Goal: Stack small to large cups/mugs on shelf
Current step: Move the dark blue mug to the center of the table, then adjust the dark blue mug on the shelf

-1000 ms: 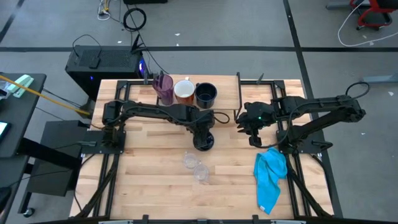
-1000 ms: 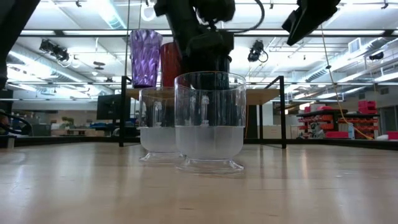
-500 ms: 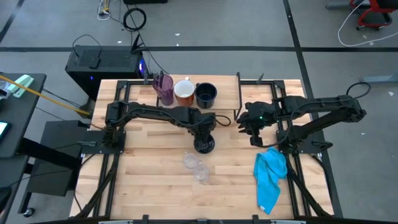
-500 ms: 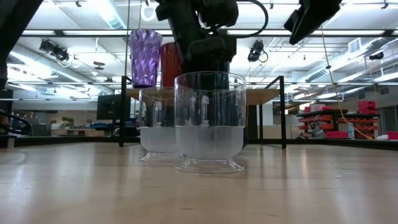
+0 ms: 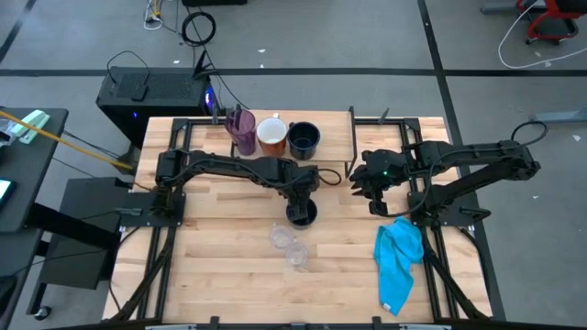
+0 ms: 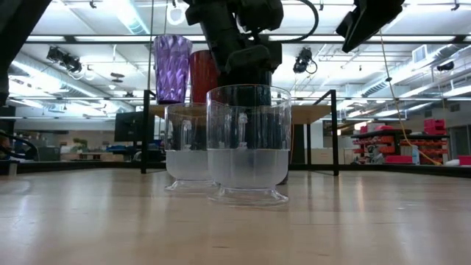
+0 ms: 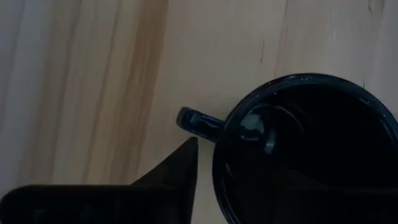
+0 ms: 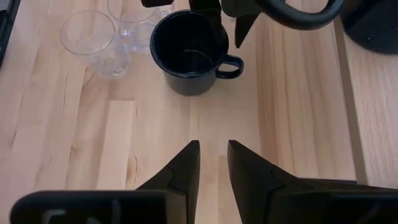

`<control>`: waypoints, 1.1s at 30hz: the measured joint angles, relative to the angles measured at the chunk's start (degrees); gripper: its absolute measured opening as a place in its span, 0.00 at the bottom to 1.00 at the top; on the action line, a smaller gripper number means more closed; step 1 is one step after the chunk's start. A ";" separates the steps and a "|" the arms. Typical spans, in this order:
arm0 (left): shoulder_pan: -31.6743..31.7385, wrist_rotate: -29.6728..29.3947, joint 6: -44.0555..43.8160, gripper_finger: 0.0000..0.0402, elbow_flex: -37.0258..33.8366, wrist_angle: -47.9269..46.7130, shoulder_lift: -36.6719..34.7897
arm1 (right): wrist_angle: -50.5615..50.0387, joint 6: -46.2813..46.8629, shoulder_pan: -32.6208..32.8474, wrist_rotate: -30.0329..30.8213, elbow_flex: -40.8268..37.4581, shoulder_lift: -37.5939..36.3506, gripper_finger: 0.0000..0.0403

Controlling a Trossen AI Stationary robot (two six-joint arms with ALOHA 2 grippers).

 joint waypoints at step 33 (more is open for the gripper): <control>-12.52 -5.64 7.42 0.10 -20.22 10.70 -26.45 | 11.54 -1.31 -2.54 2.93 0.11 1.23 0.19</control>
